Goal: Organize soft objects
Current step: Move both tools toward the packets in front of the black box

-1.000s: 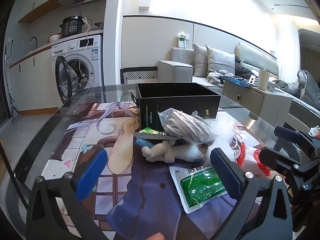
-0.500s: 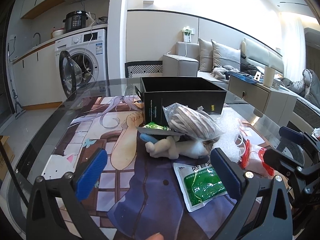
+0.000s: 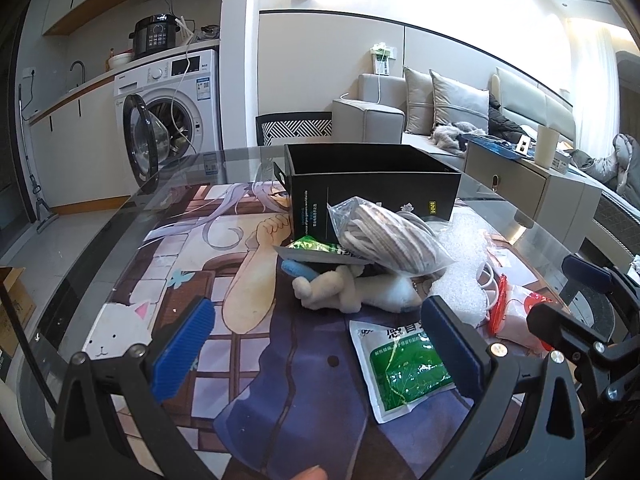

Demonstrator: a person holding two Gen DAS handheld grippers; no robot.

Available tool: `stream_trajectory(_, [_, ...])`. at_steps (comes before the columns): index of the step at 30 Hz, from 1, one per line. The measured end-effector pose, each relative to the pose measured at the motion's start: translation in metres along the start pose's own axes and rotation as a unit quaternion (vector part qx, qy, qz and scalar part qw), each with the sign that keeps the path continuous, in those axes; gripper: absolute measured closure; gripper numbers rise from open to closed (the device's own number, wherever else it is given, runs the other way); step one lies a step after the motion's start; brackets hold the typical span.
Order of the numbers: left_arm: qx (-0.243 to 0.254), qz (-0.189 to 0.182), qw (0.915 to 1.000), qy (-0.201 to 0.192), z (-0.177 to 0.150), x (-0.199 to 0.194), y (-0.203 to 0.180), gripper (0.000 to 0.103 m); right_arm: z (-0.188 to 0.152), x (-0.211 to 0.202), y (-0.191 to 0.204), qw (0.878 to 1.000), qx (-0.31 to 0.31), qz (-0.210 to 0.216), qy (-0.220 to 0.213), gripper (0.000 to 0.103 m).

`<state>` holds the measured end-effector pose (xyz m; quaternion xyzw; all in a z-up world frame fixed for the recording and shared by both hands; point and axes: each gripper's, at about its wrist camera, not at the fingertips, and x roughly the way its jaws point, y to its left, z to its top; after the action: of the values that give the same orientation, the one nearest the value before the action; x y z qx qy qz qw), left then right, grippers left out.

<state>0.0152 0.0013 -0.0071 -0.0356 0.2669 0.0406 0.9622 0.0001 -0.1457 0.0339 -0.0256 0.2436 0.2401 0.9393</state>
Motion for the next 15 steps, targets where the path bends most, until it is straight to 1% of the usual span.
stream_trajectory(9, [-0.002, -0.006, 1.0, 0.002, -0.0002, 0.001, 0.0017, 0.0, -0.0012, 0.0037, -0.001, 1.0, -0.002, -0.003, 0.009, 0.0])
stream_trajectory(15, [0.004, -0.01, 0.9999, -0.002, -0.0009, 0.002, 0.0002, 0.0, -0.0007, 0.0102, -0.0021, 1.0, 0.0, 0.013, 0.021, 0.0])
